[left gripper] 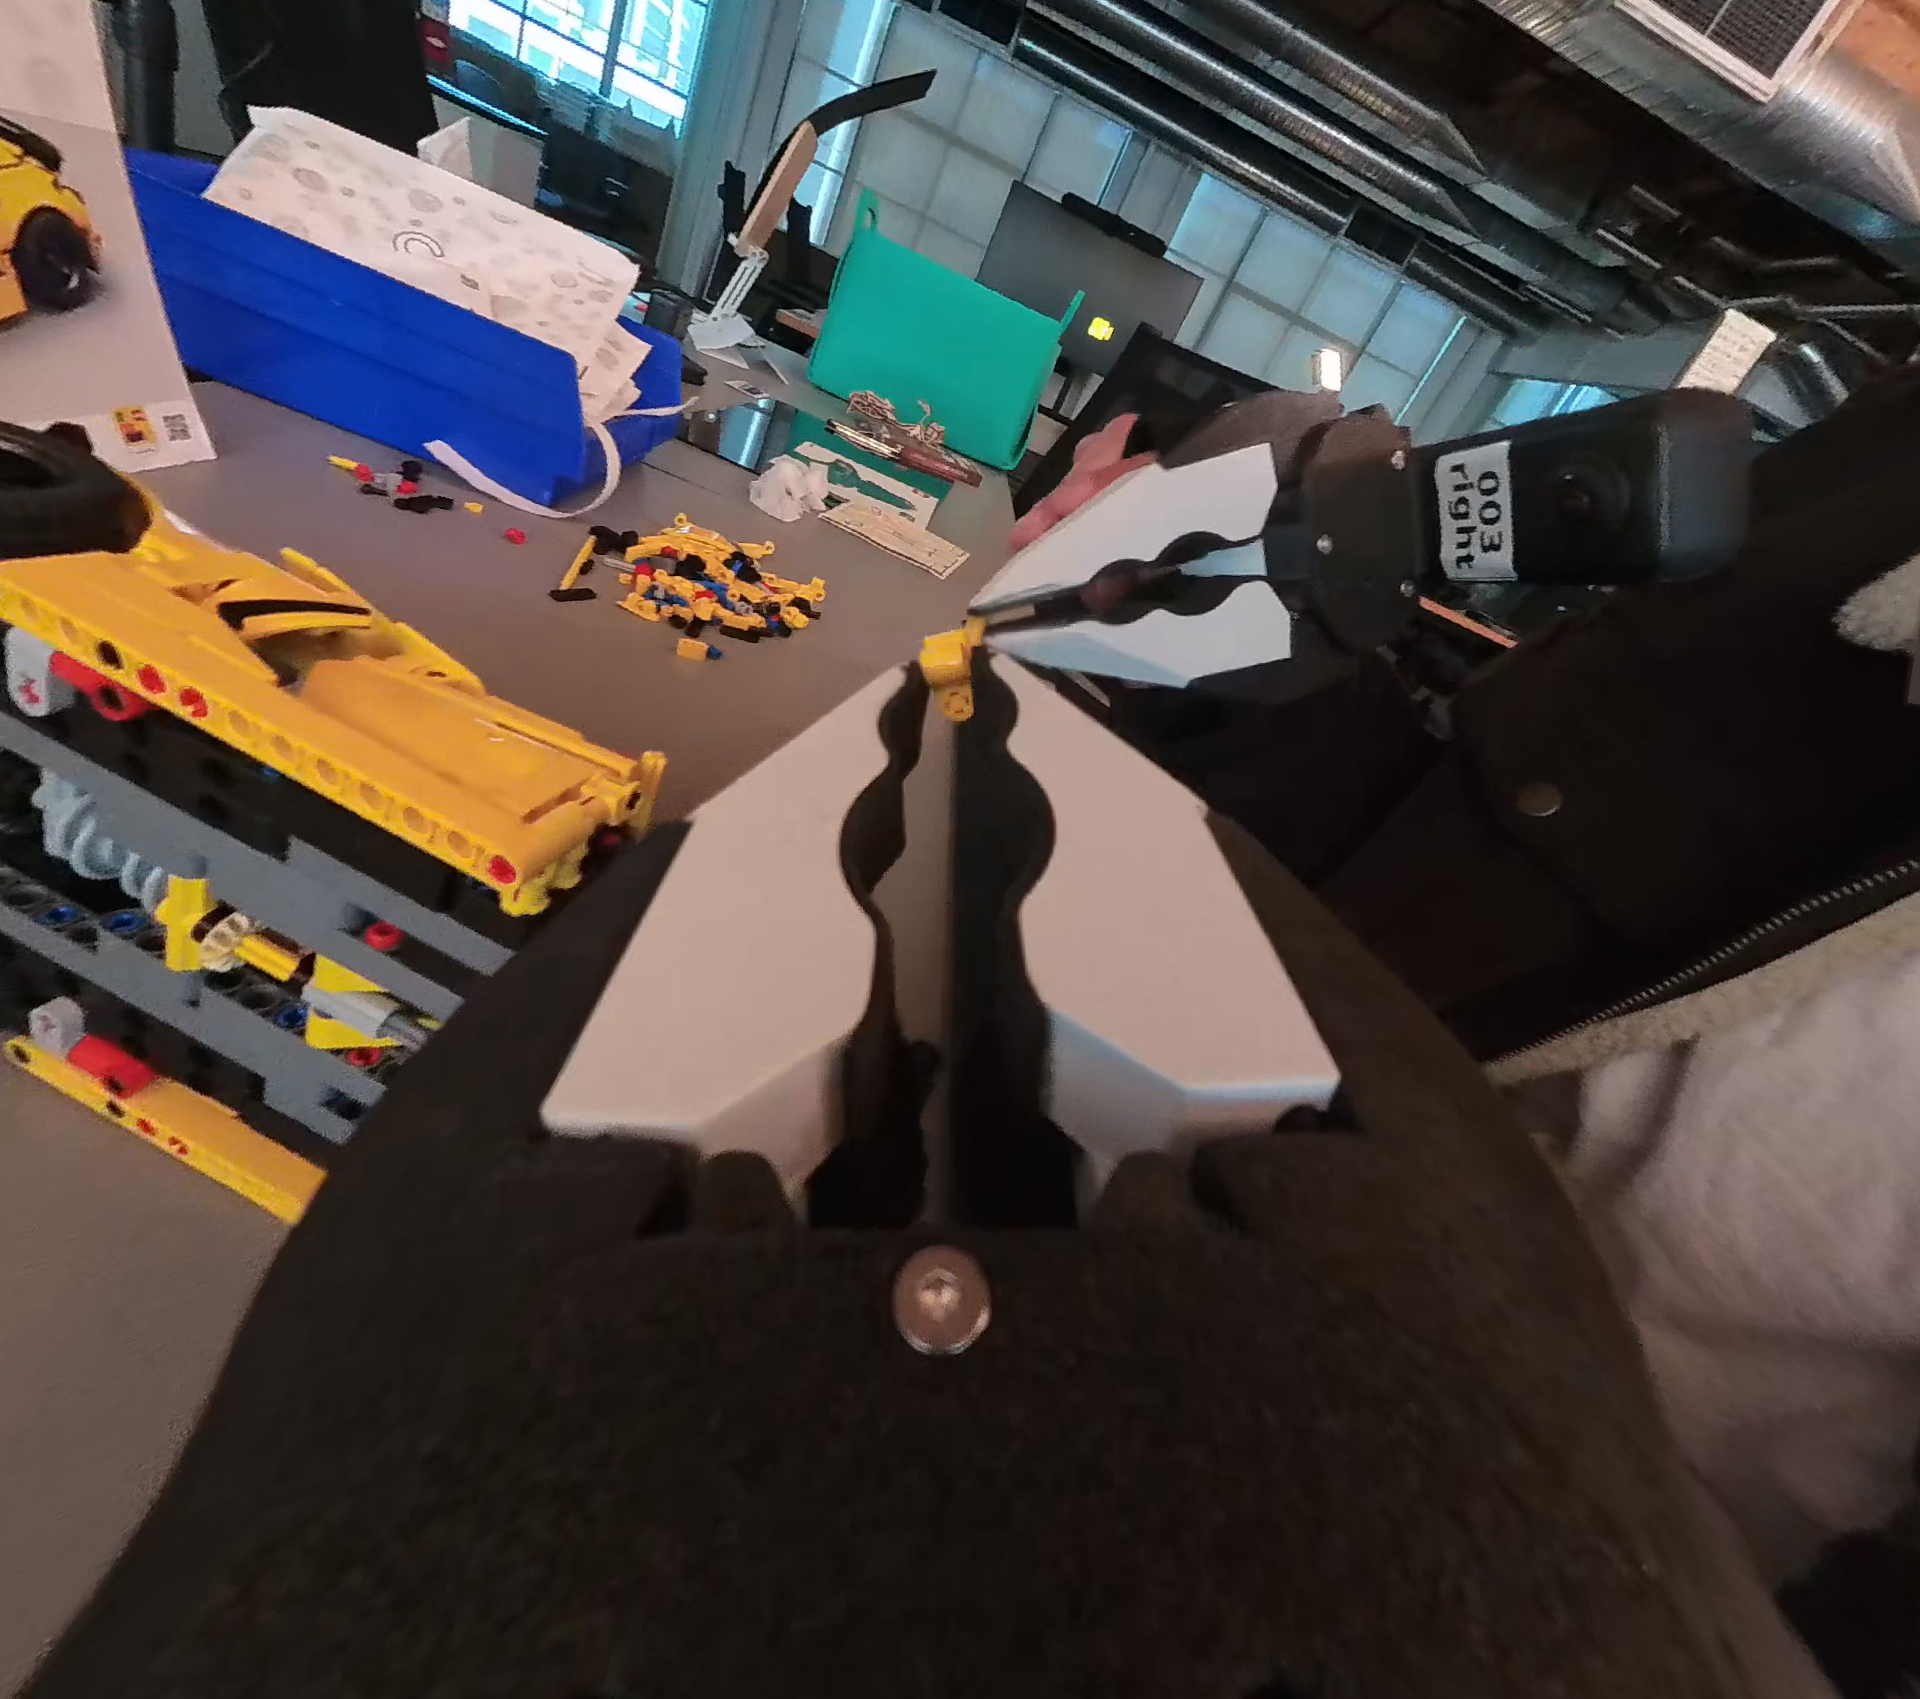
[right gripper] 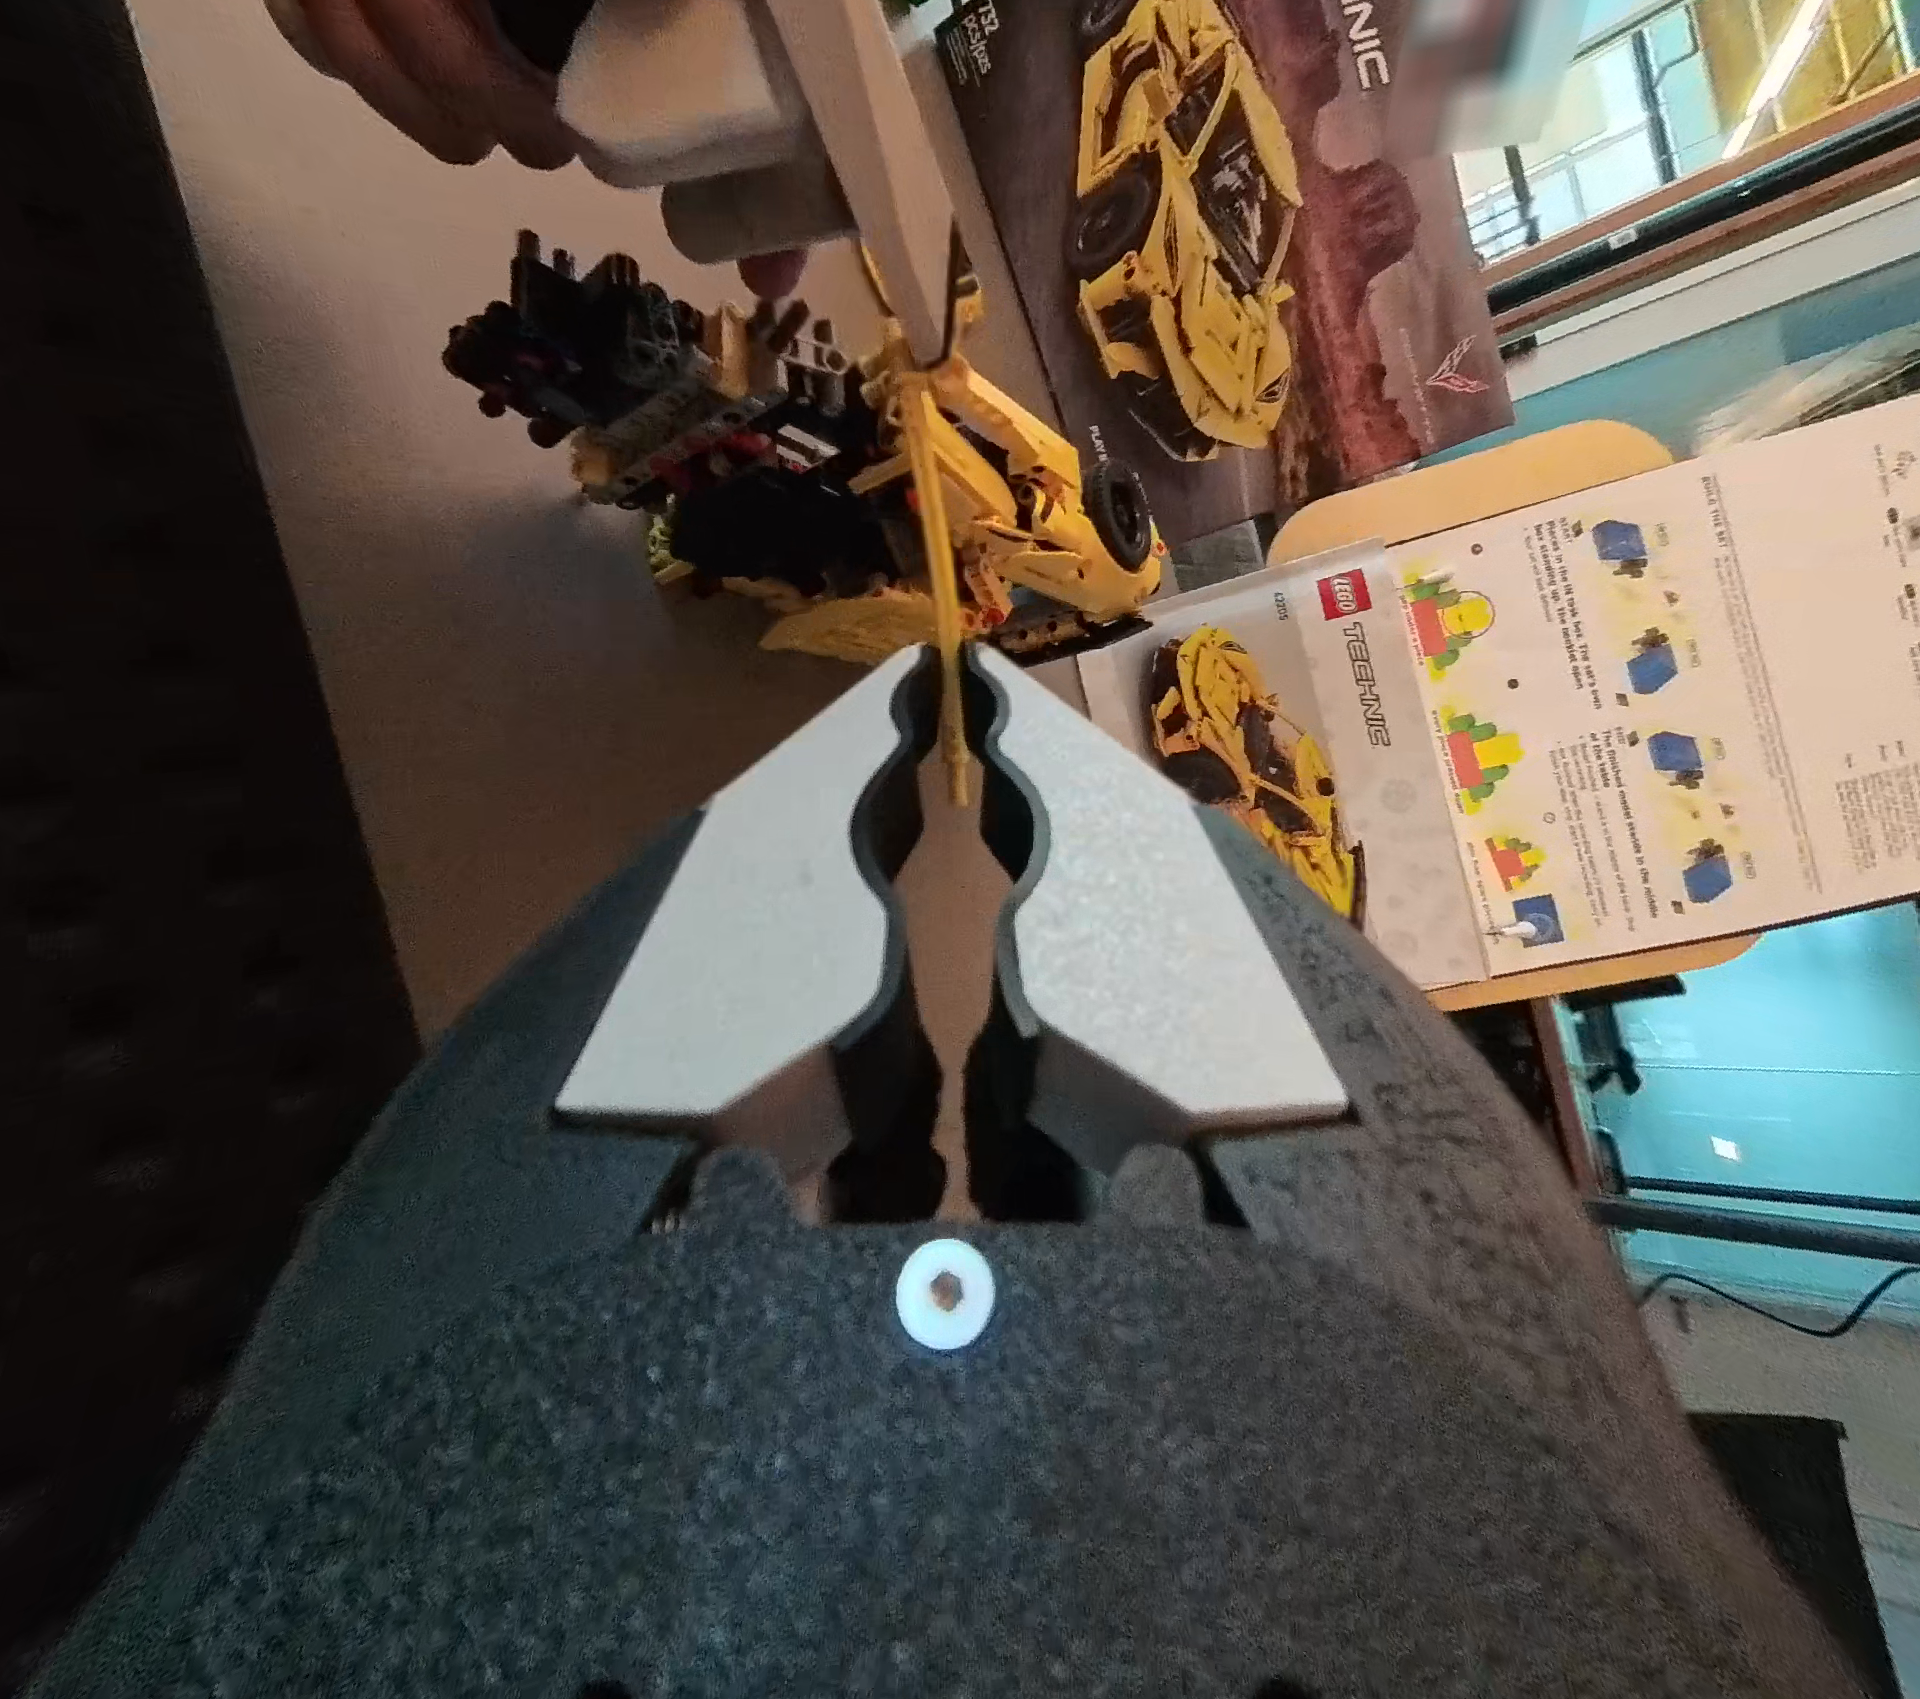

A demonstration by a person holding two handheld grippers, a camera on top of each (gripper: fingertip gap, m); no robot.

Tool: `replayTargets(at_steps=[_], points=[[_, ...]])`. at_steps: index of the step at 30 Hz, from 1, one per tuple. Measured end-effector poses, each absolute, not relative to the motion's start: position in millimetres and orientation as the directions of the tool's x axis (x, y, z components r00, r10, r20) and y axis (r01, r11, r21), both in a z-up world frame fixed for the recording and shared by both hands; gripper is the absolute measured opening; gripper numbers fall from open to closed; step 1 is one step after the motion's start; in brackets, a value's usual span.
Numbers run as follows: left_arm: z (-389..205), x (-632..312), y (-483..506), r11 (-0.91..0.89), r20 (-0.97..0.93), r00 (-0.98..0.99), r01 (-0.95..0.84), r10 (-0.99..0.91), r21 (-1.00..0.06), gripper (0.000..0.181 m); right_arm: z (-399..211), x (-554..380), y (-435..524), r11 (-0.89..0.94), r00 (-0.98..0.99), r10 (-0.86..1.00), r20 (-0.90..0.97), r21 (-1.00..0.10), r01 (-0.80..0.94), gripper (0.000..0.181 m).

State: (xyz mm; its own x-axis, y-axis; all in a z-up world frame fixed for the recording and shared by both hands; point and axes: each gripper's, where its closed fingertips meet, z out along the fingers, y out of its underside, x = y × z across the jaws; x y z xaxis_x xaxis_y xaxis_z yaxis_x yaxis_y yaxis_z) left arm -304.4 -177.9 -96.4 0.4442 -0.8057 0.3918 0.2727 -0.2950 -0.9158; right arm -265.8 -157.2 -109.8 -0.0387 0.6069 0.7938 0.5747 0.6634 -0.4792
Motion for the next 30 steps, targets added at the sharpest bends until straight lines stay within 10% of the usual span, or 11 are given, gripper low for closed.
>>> replayTargets(at_steps=[8,12,17,30], points=[[-86,-308,-184,-0.188,0.296,0.467,0.264,-0.833,-0.946,0.007,-87,-264,-147,0.503,0.184,0.77,0.611,-0.759,0.414,0.02],[-65,-323,-187,-0.133,0.307,0.443,0.383,-0.842,-0.914,0.007,-81,-249,-119,0.081,0.246,0.962,0.12,-0.983,0.165,0.043],[-60,-321,-195,-0.163,0.33,0.359,0.423,-0.873,-0.891,0.007,-84,-288,-184,-0.518,-0.274,0.816,-0.508,-0.854,0.04,0.033],[-73,-298,-204,-0.154,0.258,0.351,0.298,-0.9,-0.942,0.007,-80,-303,-207,-0.475,-0.306,0.839,-0.45,-0.88,-0.007,0.003]])
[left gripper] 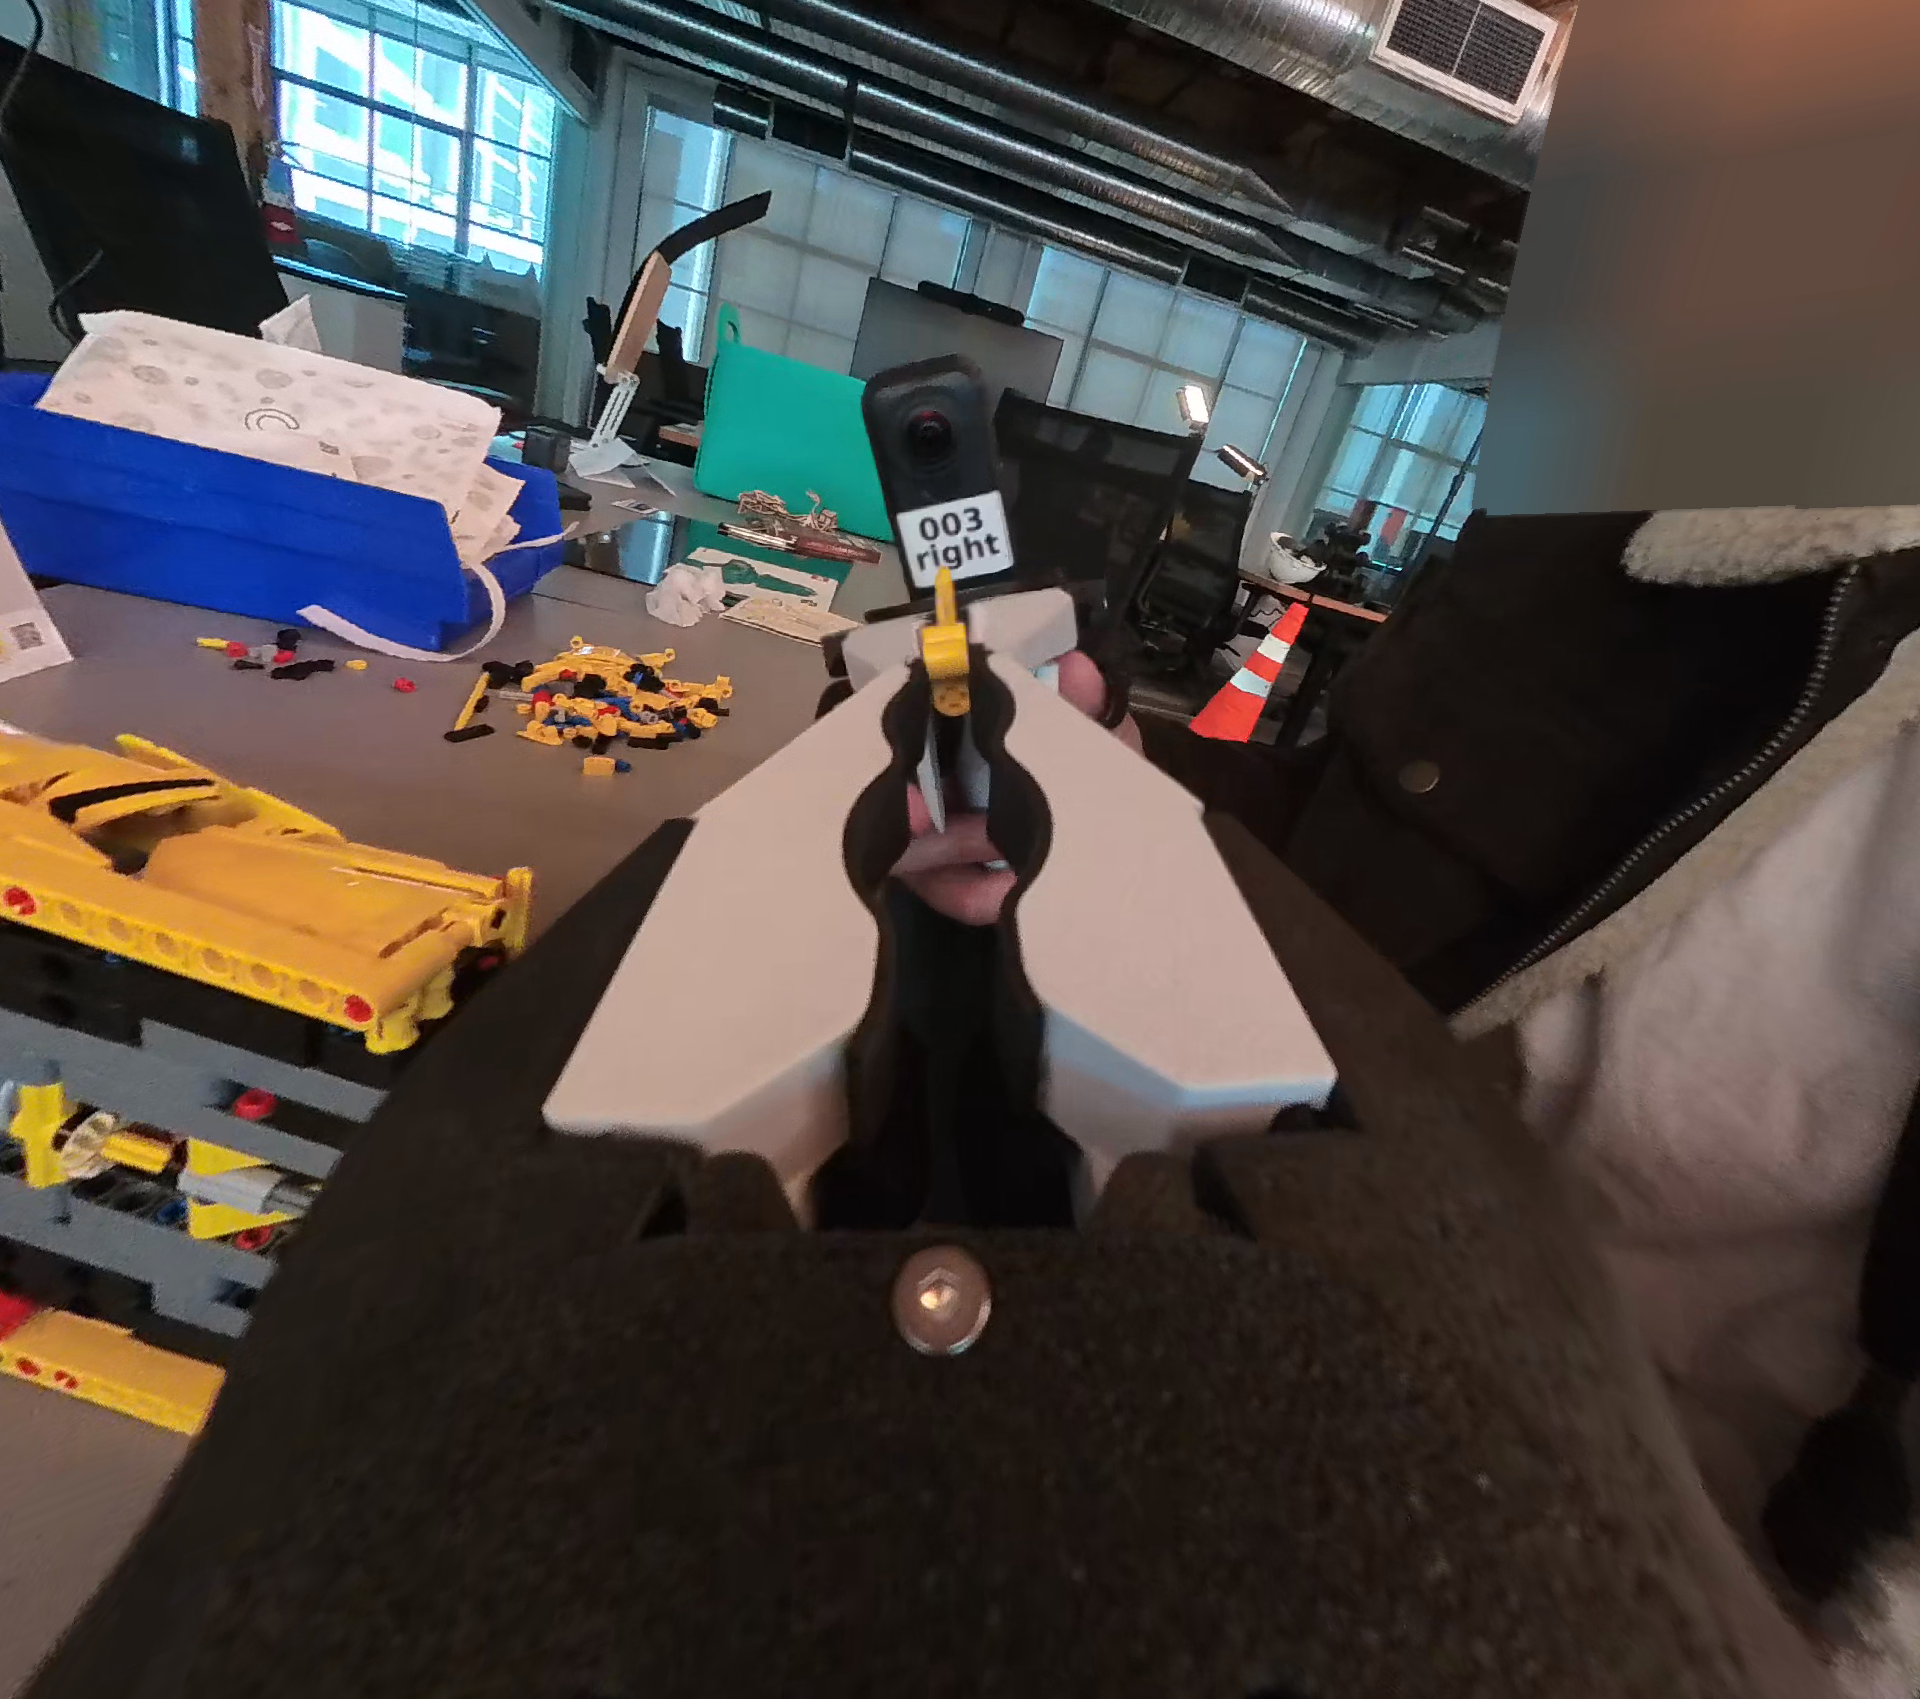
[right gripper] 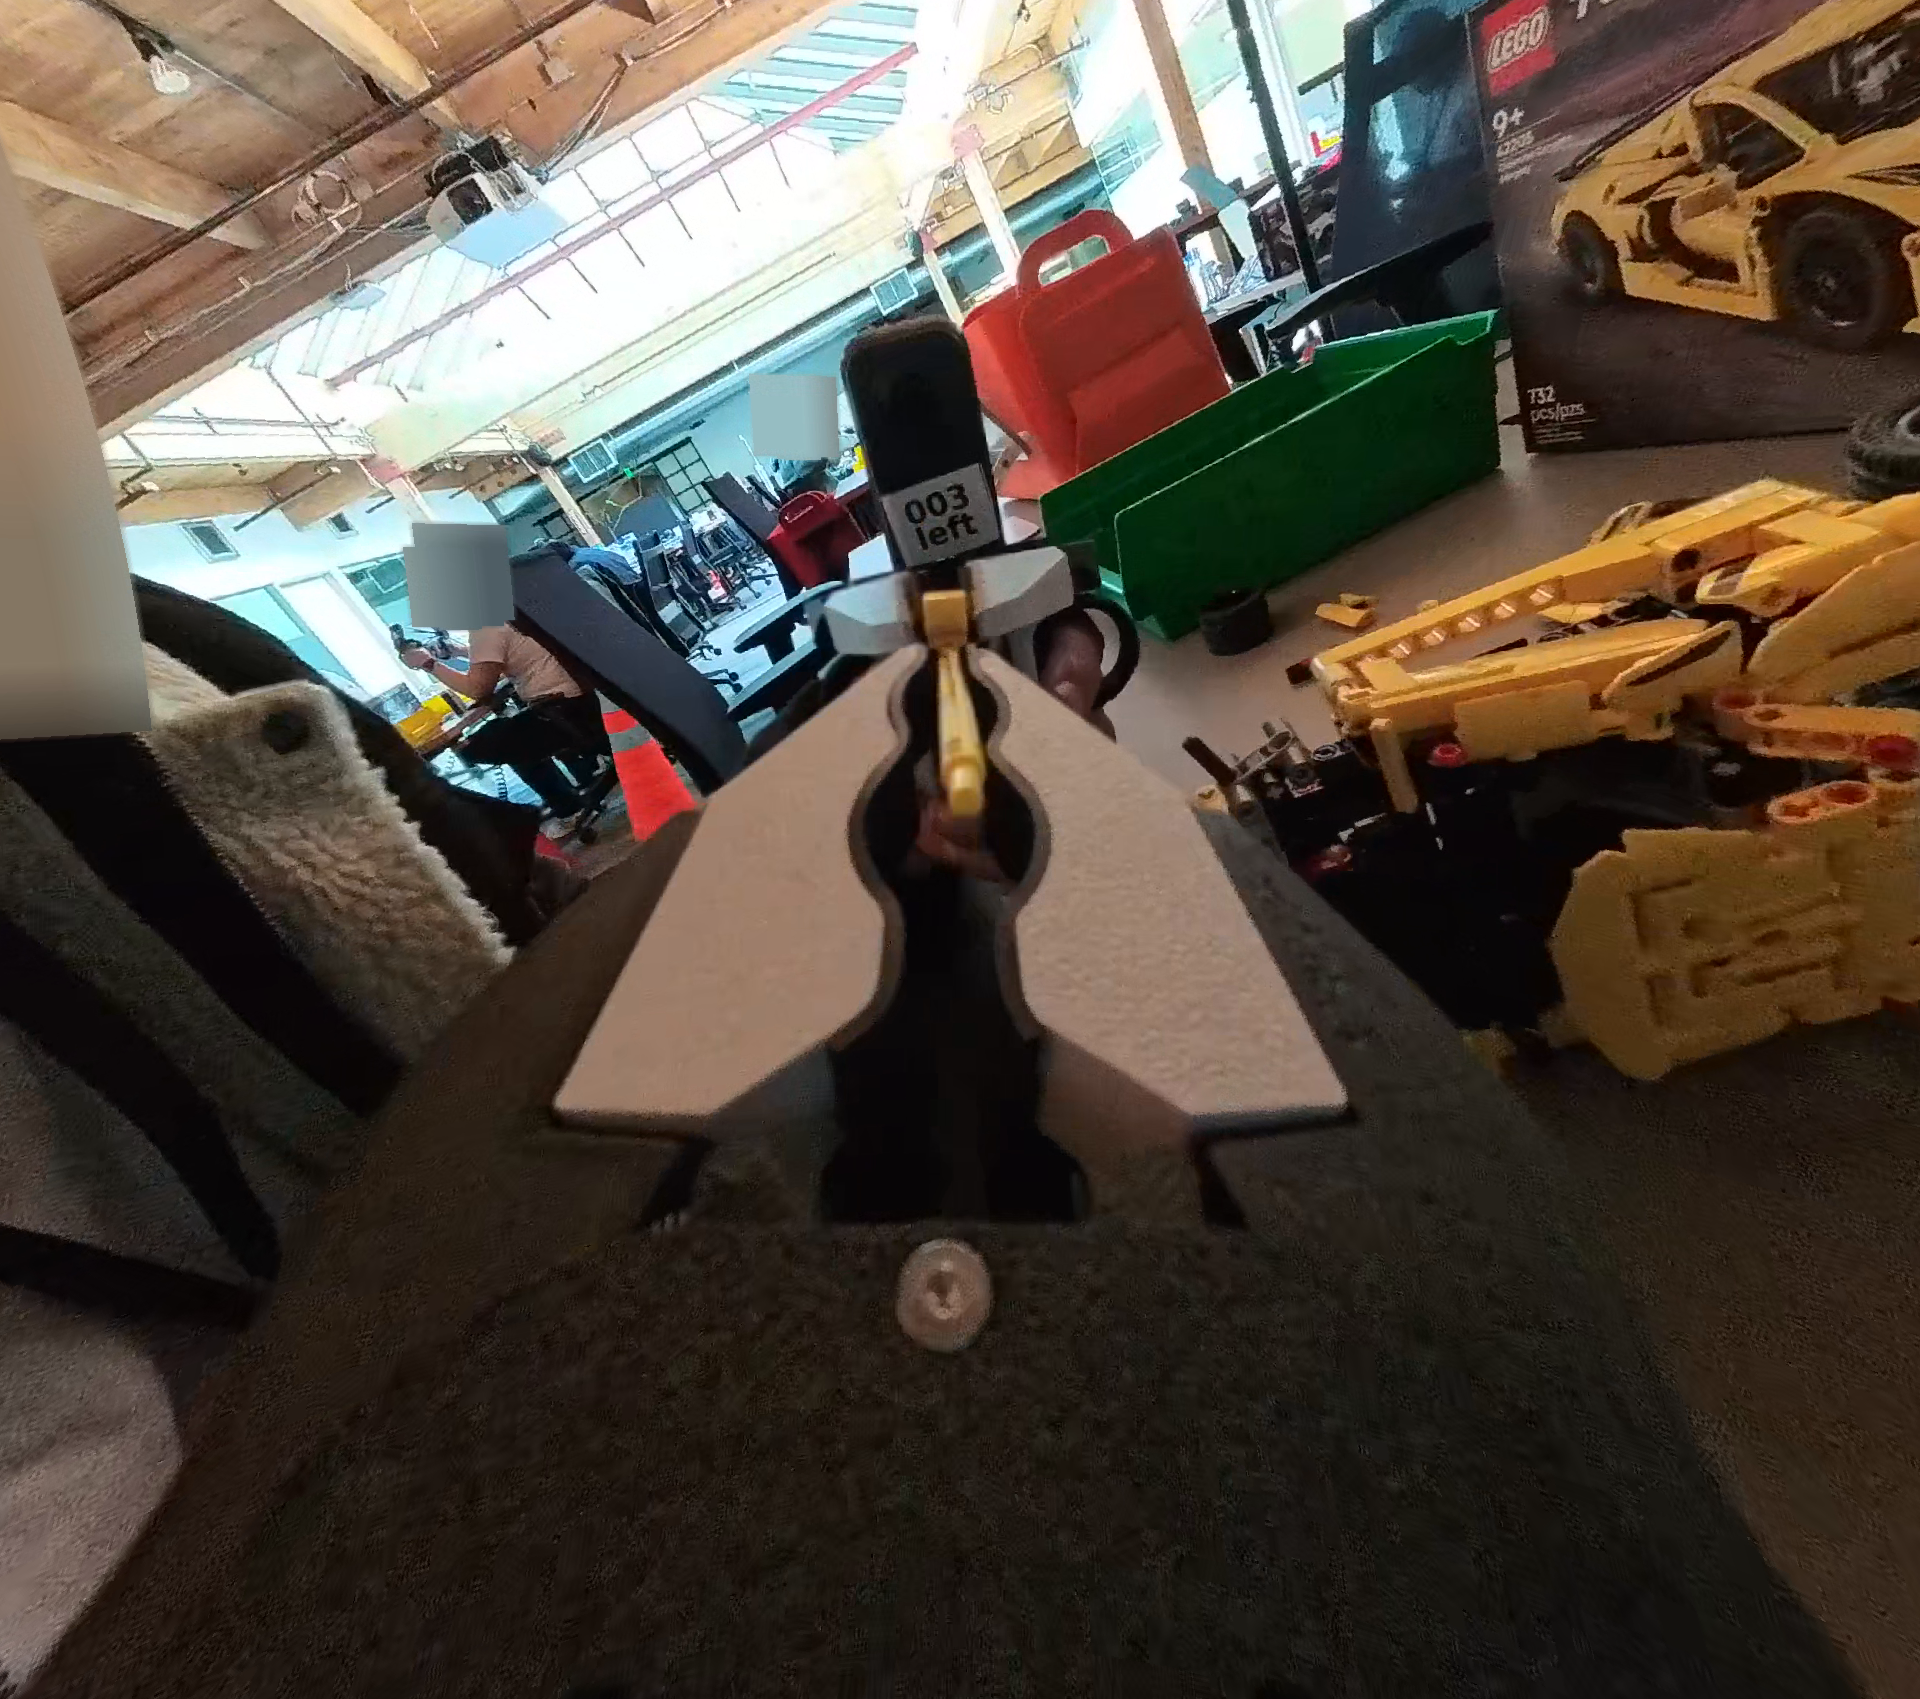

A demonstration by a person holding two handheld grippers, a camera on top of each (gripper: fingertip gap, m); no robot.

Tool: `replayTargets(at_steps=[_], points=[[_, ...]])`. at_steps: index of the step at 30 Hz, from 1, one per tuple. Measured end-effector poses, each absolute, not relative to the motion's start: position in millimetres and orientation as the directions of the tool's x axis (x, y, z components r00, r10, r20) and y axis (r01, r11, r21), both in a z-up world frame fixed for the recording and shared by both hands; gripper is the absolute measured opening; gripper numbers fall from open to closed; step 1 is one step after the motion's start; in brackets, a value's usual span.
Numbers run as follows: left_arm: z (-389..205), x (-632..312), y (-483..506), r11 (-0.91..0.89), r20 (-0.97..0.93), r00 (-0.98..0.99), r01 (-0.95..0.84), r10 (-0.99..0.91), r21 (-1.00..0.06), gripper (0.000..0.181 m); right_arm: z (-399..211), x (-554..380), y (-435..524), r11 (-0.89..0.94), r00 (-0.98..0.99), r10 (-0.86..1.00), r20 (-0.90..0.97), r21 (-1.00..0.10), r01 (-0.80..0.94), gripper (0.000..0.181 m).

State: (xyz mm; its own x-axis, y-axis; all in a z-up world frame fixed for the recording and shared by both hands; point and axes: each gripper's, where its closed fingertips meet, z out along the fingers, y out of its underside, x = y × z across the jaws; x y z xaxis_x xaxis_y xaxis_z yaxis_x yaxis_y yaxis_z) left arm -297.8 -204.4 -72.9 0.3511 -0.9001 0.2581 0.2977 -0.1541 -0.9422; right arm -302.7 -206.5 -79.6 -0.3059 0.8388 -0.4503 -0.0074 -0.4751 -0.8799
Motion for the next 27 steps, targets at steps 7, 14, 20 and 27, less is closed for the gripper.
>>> replayTargets(at_steps=[7,14,20,27], points=[[-81,-297,-199,-0.061,0.139,0.457,0.181,-0.879,-0.982,0.006,-83,-302,-198,-0.534,-0.309,0.802,-0.511,-0.845,0.013,0.003],[-71,-325,-197,-0.064,0.192,0.464,0.277,-0.865,-0.959,0.006,-38,-192,-75,-0.569,-0.153,0.822,-0.549,-0.774,-0.277,0.002],[-90,-303,-192,-0.089,0.162,0.49,0.169,-0.857,-0.982,0.007,-188,-92,56,-0.493,0.711,0.687,-0.152,-0.816,0.303,0.004],[-88,-309,-188,-0.097,0.188,0.507,0.202,-0.841,-0.975,0.007,-195,-50,79,-0.696,0.747,0.497,-0.443,-0.717,0.038,0.068]])
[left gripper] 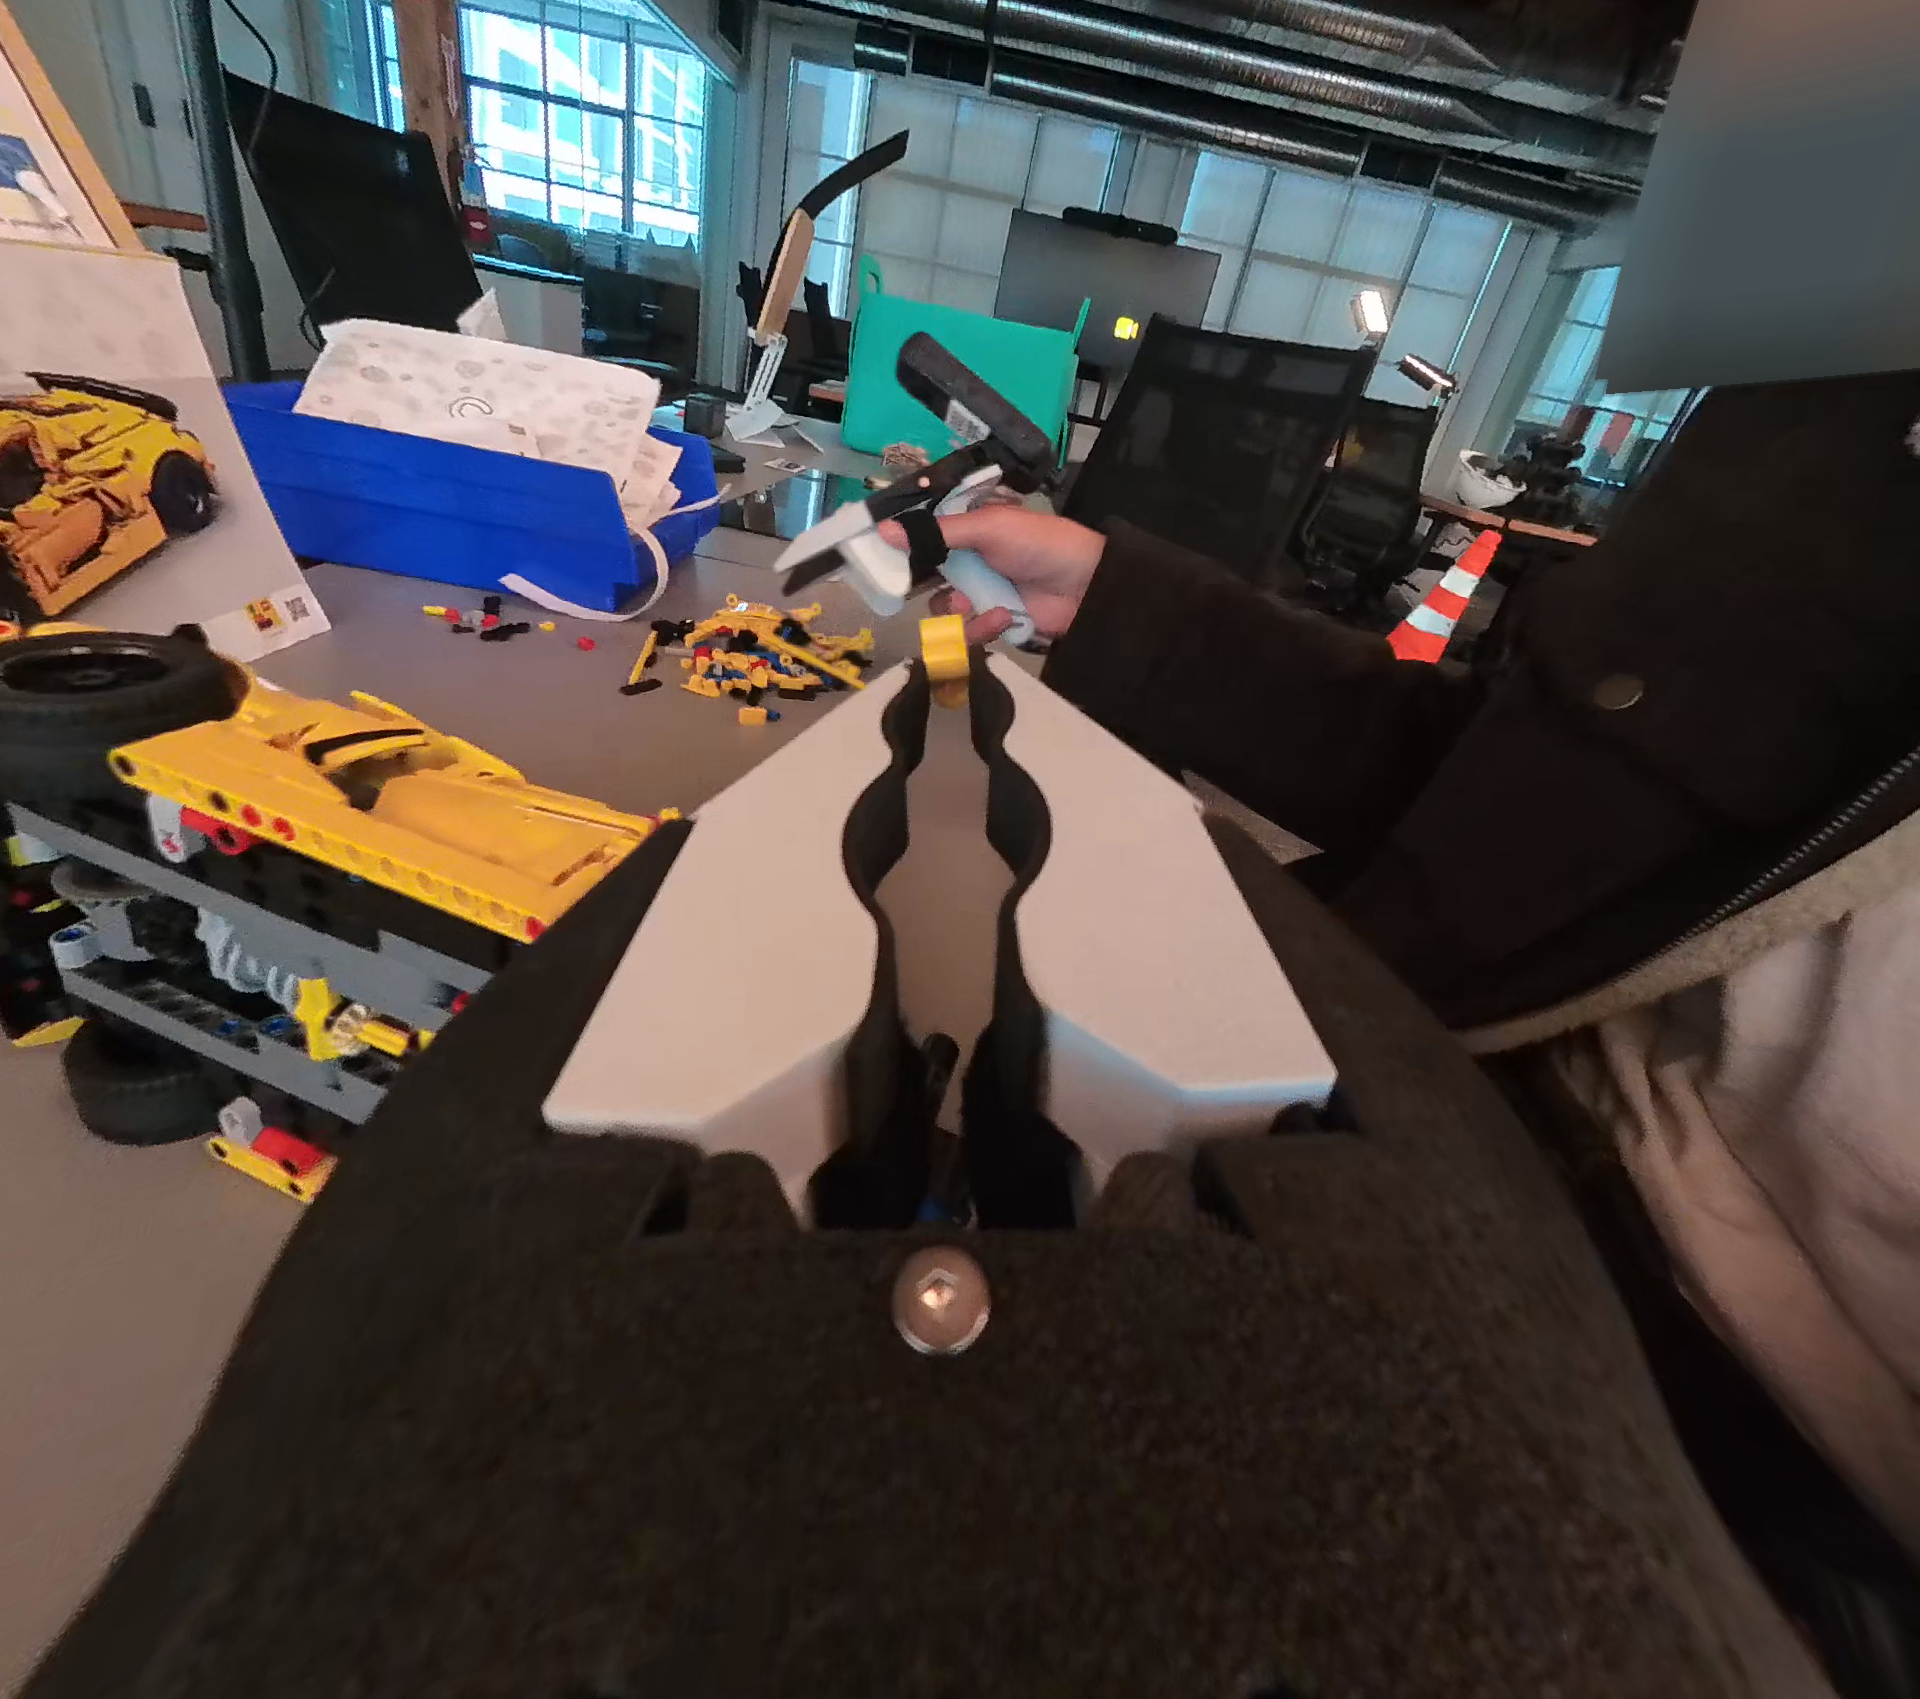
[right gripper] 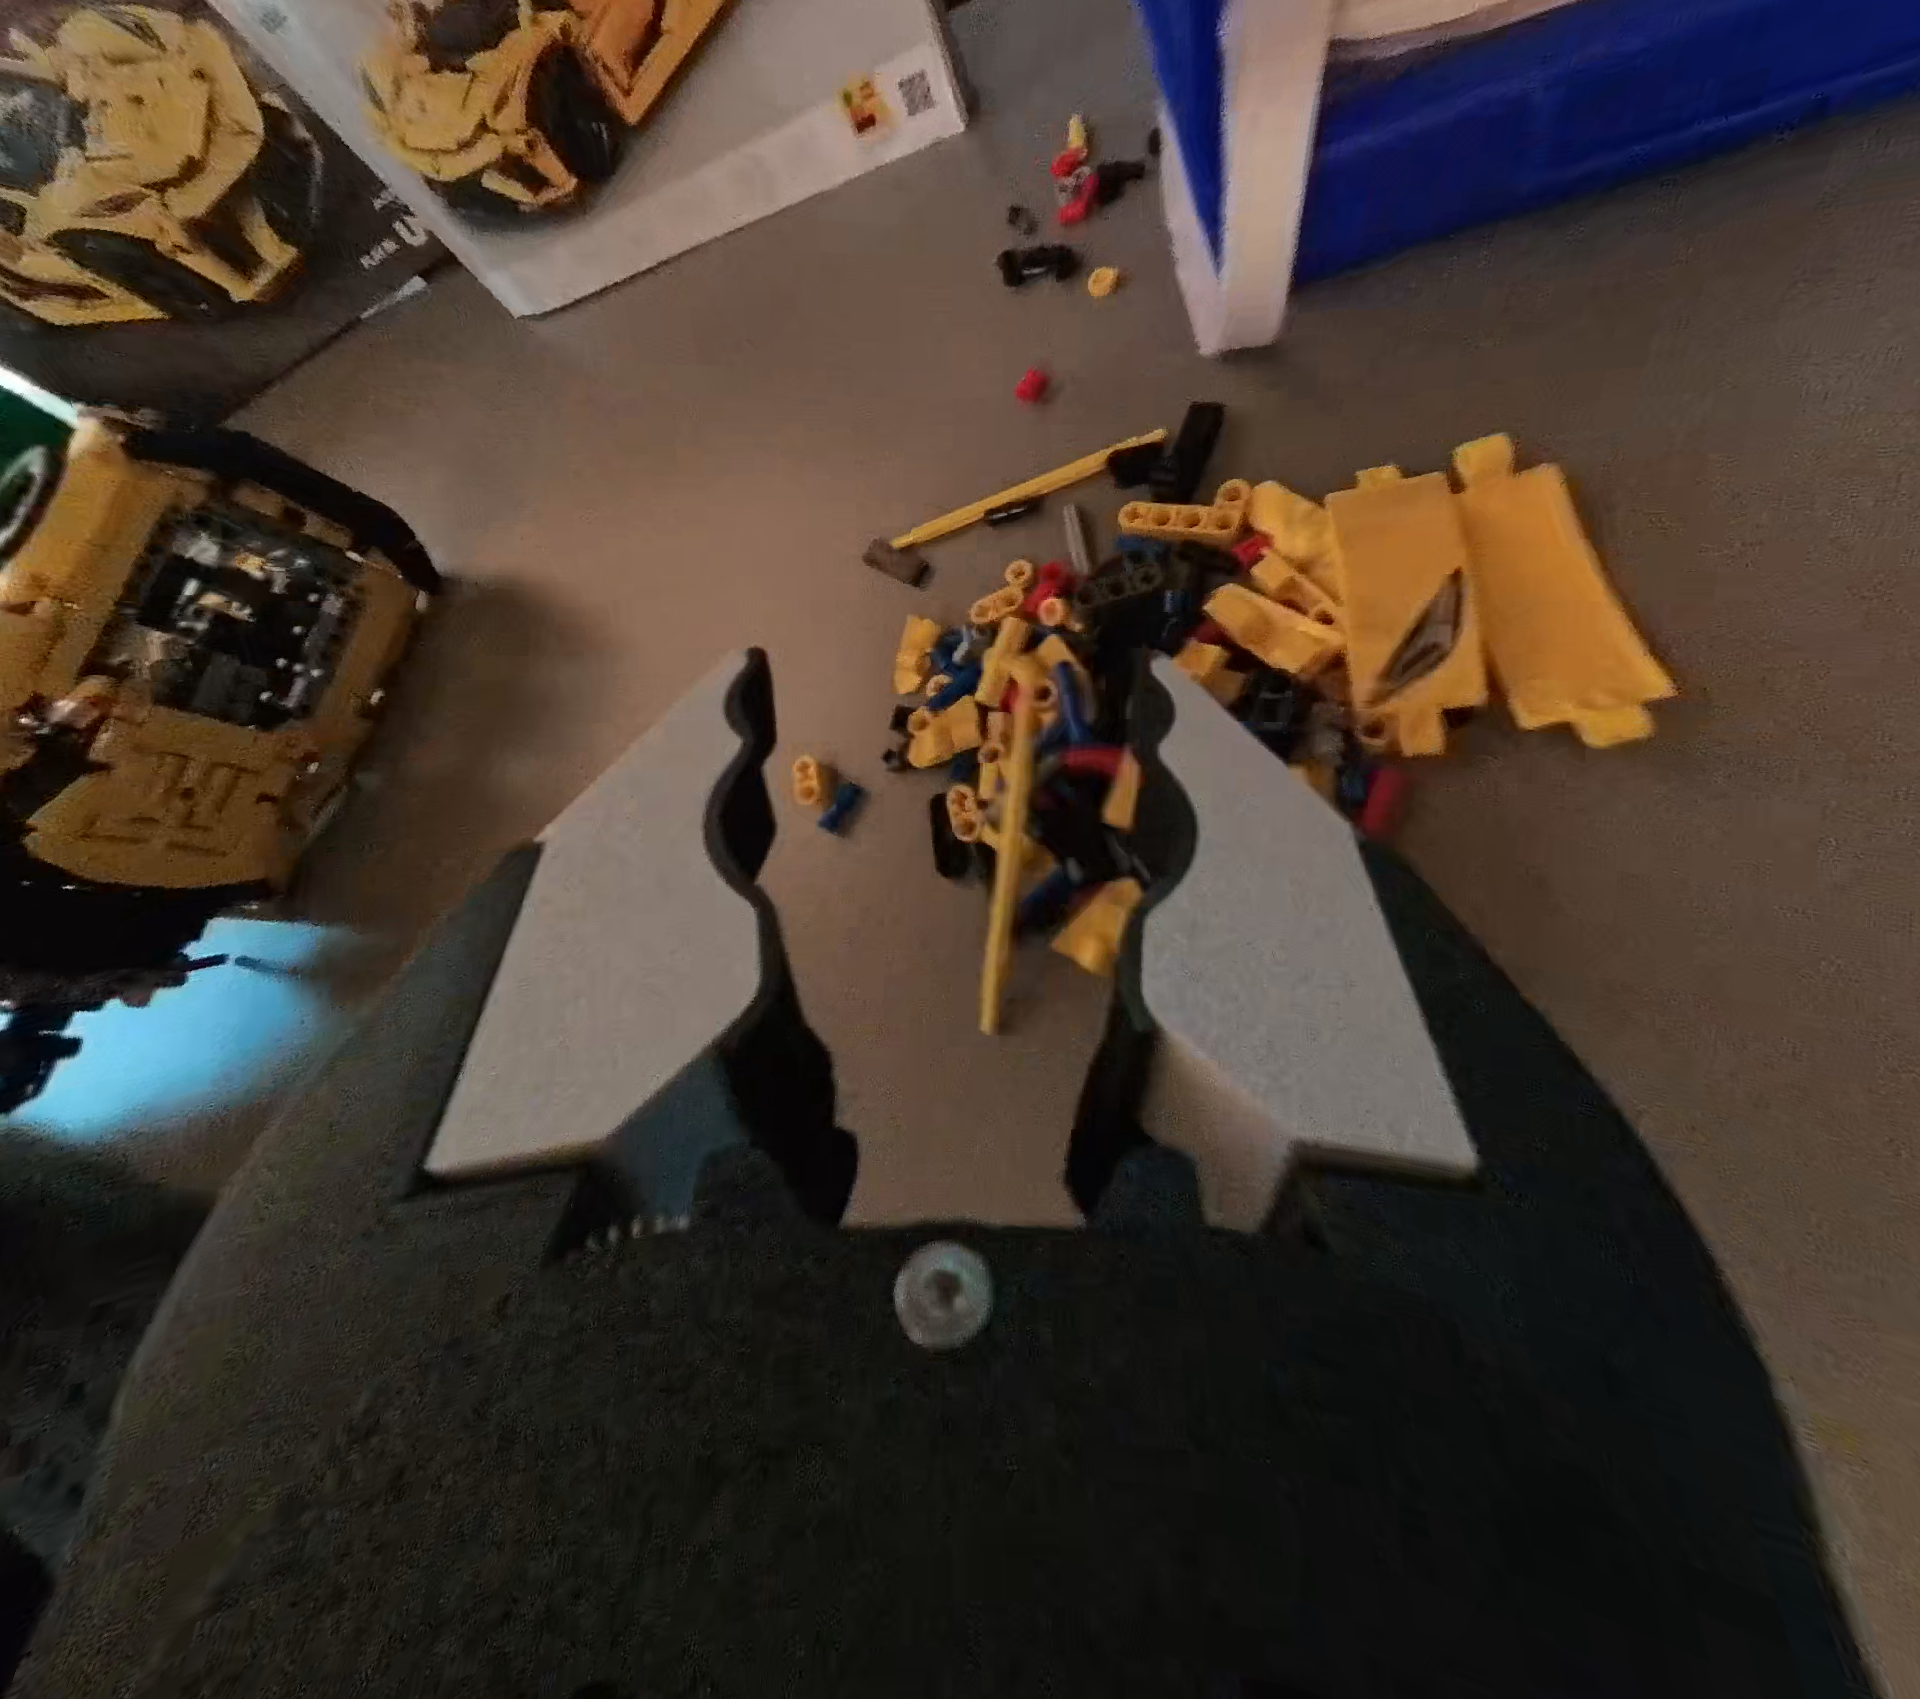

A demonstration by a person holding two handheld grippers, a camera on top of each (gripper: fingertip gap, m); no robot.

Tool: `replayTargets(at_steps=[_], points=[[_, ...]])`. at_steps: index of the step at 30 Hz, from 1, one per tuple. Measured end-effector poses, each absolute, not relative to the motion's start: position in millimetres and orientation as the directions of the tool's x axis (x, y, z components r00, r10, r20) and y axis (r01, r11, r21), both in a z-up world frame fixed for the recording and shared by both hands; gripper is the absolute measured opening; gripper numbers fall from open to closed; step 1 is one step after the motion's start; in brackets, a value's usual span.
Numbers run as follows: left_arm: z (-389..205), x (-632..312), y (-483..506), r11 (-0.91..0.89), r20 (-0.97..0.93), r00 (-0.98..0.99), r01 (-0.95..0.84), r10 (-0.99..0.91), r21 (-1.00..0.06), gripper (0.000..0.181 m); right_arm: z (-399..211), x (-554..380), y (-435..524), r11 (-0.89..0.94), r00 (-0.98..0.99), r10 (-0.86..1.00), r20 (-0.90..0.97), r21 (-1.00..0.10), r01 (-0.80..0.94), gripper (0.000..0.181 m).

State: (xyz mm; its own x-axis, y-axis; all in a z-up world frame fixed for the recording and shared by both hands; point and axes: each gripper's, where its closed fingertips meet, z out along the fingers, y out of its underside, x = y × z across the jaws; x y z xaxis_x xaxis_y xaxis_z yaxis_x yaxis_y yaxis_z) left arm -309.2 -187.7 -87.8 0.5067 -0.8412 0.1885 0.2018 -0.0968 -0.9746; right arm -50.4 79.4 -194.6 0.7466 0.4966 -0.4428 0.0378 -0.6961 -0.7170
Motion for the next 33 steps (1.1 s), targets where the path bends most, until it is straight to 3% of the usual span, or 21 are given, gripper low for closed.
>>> replayTargets(at_steps=[3,6,9,13,17,19,20,21,23,26,29,31,33], points=[[-89,-311,-185,-0.094,0.188,0.526,0.2,-0.829,-0.975,0.007,-176,-12,81,-0.653,0.812,0.481,-0.332,-0.754,0.079,0.072],[-81,-310,-168,-0.078,0.179,0.607,0.188,-0.775,-0.979,0.007,-127,4,75,-0.551,0.792,0.487,-0.367,-0.833,-0.047,0.062],[-64,-270,-138,-0.151,0.105,0.691,-0.006,-0.715,-0.989,0.007,-95,0,63,-0.48,0.761,0.541,-0.358,-0.874,-0.07,0.06],[-81,-179,-76,-0.389,0.114,0.721,-0.228,-0.683,-0.892,0.007,-85,-14,49,-0.433,0.731,0.622,-0.283,-0.901,0.02,0.054],[-168,-86,3,-0.641,0.325,0.693,-0.256,-0.644,-0.724,0.007,-70,-7,41,-0.434,0.701,0.629,-0.336,-0.9,-0.043,0.046],[-190,-67,49,-0.648,0.323,0.729,-0.211,-0.603,-0.732,0.007,-71,1,41,-0.454,0.692,0.624,-0.364,-0.889,-0.058,0.045],[-199,-63,65,-0.672,0.348,0.75,-0.169,-0.562,-0.722,0.01,-72,7,41,-0.458,0.693,0.619,-0.369,-0.887,-0.063,0.045],[-205,-59,74,-0.708,0.402,0.748,-0.127,-0.529,-0.695,0.032,-73,12,43,-0.464,0.692,0.613,-0.38,-0.883,-0.073,0.045],[-203,-55,76,-0.734,0.486,0.706,-0.071,-0.515,-0.675,0.035,-73,20,44,-0.48,0.68,0.604,-0.415,-0.871,-0.105,0.045],[-172,-80,69,-0.706,0.503,0.701,-0.002,-0.506,-0.708,0.036,-70,29,44,-0.486,0.659,0.602,-0.451,-0.862,-0.147,0.045],[-88,-110,17,-0.619,0.555,0.59,0.116,-0.587,-0.777,0.036,-71,27,43,-0.488,0.645,0.612,-0.457,-0.861,-0.146,0.043],[-34,-142,-36,-0.495,0.484,0.555,0.144,-0.677,-0.857,0.036,-68,18,40,-0.469,0.633,0.64,-0.436,-0.874,-0.127,0.042],[-3,-188,-86,-0.318,0.298,0.63,0.086,-0.717,-0.944,0.036,-59,4,36,-0.418,0.614,0.683,-0.397,-0.901,-0.117,0.043]])
